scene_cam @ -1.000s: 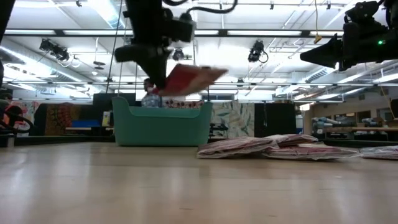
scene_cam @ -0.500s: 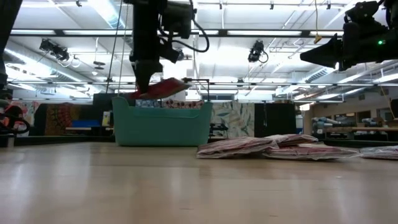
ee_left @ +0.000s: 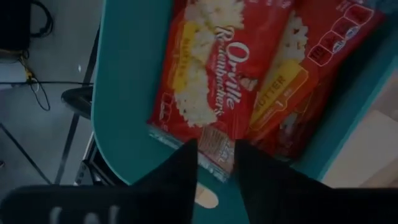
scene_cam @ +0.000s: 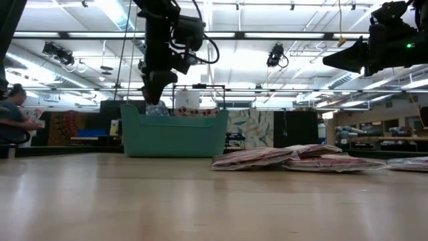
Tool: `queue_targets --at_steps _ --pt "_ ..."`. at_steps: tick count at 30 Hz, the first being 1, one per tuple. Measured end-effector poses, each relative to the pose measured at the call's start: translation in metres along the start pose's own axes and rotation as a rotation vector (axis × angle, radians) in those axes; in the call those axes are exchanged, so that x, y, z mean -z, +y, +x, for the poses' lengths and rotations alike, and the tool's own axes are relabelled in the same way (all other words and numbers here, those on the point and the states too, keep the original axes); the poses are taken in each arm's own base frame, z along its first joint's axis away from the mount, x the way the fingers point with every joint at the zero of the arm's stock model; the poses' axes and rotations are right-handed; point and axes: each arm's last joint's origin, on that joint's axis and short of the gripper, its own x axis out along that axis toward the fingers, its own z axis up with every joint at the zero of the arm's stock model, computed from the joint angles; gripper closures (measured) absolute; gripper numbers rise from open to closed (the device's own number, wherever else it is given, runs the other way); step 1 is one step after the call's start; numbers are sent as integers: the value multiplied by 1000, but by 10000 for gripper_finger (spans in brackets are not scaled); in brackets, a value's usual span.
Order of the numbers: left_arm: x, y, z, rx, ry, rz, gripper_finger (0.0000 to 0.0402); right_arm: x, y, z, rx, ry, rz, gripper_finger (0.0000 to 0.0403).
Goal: Sort popcorn bags into baskets
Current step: Stack the popcorn bag into the green bin
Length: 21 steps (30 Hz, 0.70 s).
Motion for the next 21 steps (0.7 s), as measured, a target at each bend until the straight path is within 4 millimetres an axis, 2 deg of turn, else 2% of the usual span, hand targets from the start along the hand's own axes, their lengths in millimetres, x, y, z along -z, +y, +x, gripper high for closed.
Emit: queue_targets --at_steps 4,11,15,21 --pt "-3 -14 -7 64 -55 90 260 0 0 0 0 0 0 322" --pt "-11 -63 -33 304 -302 347 253 0 0 0 0 0 0 322" --pt "-8 -93 -48 325 -410 504 253 0 0 0 0 0 0 322" --pt "3 -139 -58 309 -508 806 253 0 0 0 0 -1 1 322"
